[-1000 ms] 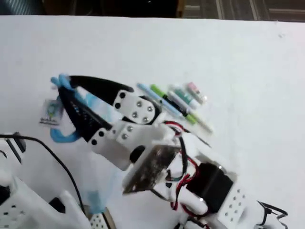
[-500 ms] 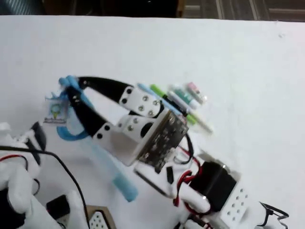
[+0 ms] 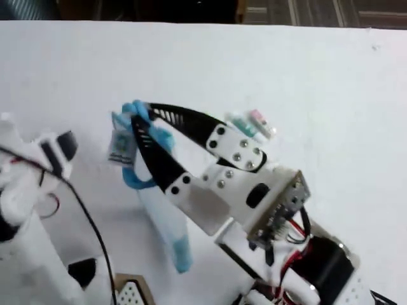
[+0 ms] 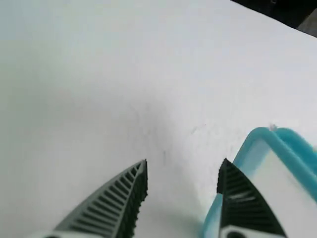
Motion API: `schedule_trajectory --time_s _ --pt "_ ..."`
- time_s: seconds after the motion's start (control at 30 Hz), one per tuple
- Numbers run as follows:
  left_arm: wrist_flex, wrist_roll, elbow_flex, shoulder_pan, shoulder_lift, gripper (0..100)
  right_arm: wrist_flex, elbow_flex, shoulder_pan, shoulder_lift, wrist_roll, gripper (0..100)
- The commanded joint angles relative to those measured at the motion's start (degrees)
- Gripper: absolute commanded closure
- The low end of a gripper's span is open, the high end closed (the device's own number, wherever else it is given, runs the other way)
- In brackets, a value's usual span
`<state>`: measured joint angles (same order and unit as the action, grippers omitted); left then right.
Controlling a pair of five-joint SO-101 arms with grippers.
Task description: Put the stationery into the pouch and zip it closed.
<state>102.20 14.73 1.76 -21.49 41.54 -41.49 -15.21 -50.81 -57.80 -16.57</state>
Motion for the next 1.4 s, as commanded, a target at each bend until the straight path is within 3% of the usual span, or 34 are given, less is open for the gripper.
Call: schedule_trajectory --time_s 0.0,0.17,0.33,0.57,0.83,0.93,1.2,1.37 --pt "0.2 2.5 8.0 5.6 -5.7 75 -1.5 0.4 0.2 -1.5 0.4 98.3" --pt "0.2 5.4 15.9 15.2 -11.6 73 -4.2 0.4 0.2 -4.0 0.4 98.3" --pt "0.4 5.2 14.5 21.6 -13.8 73 -6.5 0.4 2.3 -6.4 0.4 98.3" --pt "0.3 -3.4 4.7 29.8 -13.8 79 -7.4 0.4 5.8 -8.4 0.3 98.3" --pt "0.2 -4.5 3.8 30.3 -13.9 80 -8.5 0.4 5.8 -8.5 0.4 98.3" --pt "0.0 -4.5 3.8 30.3 -13.9 85 -8.5 0.4 5.8 -8.5 0.5 98.3" --pt "-6.7 -4.6 4.3 30.3 -13.8 98 -8.5 0.7 5.8 -8.6 0.5 98.3" --pt "-8.9 -4.6 10.5 30.3 -13.8 98 -10.4 0.4 5.8 -10.9 0.5 98.3"
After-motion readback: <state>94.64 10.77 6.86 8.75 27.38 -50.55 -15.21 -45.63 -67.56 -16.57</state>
